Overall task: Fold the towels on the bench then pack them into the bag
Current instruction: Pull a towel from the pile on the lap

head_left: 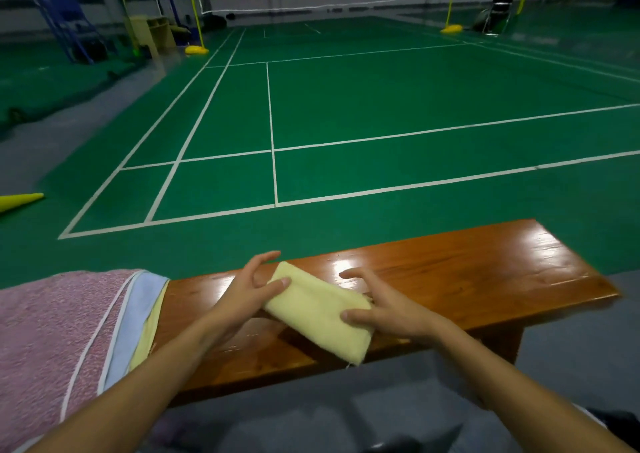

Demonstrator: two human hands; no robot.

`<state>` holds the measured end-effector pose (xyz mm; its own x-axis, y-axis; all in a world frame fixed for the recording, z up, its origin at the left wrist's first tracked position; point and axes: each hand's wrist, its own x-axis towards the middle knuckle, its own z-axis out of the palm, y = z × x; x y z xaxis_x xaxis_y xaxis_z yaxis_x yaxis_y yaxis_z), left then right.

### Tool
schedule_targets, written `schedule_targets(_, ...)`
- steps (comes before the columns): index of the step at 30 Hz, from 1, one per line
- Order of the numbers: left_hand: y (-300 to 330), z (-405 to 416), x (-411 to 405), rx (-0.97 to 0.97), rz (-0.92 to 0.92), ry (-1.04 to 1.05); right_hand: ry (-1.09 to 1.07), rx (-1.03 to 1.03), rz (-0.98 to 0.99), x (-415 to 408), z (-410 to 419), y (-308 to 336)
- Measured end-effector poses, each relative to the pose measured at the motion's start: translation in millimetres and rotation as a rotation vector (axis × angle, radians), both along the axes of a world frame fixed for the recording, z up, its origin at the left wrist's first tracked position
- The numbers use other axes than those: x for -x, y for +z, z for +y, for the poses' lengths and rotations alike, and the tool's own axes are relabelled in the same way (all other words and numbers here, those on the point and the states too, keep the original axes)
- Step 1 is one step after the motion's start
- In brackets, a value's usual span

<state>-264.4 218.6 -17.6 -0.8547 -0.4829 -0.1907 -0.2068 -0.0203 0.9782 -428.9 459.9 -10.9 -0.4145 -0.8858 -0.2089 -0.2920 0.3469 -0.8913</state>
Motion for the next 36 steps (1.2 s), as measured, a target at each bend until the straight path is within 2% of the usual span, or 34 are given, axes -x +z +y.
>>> schedule_targets(7, 12.5, 70.2, 91.7, 0.154, 0.066, -0.133, -0.120, 0.108, 0.167, 66.5, 80.3, 5.4)
schedule_targets(10, 8.4, 103.2, 144.1, 0.237, 0.091, -0.204, -0.216, 0.132, 0.164, 98.2, 120.5, -4.9)
schedule_targets(14, -1.1, 141.0, 217.5, 0.319, 0.090, -0.269, -0.362, 0.129, 0.263, 138.2, 169.5, -21.6)
schedule_targets(22, -9.8, 220.5, 355.6, 0.347, 0.095, -0.357, -0.655, 0.066, 0.387, 220.4, 238.1, -52.5)
schedule_targets(27, -14.7, 255.1, 419.0, 0.327, 0.122, -0.323, -0.862, -0.013, 0.470, 262.1, 252.4, -56.6)
schedule_targets(28, -21.8, 259.8, 427.5, 0.383, 0.116, -0.328, -0.868, -0.083, 0.467, 268.5, 254.8, -60.3)
schedule_targets(29, -31.2, 265.8, 430.7, 0.517, 0.084, -0.375, -0.854, -0.182, 0.469, 273.0, 257.6, -65.7)
schedule_targets(32, -66.0, 280.7, 417.7, 1.102, -0.068, -0.557, -0.834, -0.383, 0.489, 272.5, 260.6, -75.9)
schedule_targets(34, -74.5, 282.6, 408.8, 1.209, -0.060, -0.571, -0.838, -0.430, 0.539, 269.2, 259.2, -75.2)
schedule_targets(36, -70.4, 276.1, 406.3, 1.187, -0.038, -0.587, -0.825, -0.486, 0.596, 266.4, 257.7, -68.8)
